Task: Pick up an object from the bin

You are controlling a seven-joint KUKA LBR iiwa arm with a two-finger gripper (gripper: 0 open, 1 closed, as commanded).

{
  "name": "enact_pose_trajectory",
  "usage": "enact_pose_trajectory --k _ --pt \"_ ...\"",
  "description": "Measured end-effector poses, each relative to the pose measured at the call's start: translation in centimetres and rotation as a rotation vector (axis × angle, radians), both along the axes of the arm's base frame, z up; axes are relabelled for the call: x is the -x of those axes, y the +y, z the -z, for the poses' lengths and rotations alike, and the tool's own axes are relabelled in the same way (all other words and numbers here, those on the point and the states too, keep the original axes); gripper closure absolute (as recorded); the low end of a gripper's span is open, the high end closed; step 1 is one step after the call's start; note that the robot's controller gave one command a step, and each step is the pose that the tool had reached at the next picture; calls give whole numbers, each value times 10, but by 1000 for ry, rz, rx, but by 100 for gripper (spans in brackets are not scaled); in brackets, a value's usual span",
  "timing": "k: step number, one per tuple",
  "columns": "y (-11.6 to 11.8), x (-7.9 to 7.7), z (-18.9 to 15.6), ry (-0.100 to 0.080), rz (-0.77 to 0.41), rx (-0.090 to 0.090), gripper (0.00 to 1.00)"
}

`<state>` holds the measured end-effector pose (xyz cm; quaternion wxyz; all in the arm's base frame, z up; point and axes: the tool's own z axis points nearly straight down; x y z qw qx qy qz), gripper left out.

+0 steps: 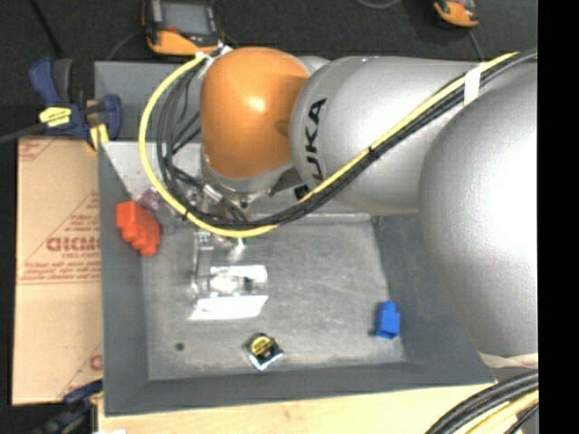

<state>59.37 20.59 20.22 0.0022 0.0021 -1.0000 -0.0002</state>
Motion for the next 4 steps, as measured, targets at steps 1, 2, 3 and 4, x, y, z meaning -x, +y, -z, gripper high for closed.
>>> enact_pose_trajectory --k 1,2,3,4 --pt "-77 11 127 -3 -457 -7 0" --pt "-90 29 100 -7 -409 -1 0" --pt "-98 28 93 -11 -445 0 0" --pt "-82 14 134 -11 -493 -1 0"
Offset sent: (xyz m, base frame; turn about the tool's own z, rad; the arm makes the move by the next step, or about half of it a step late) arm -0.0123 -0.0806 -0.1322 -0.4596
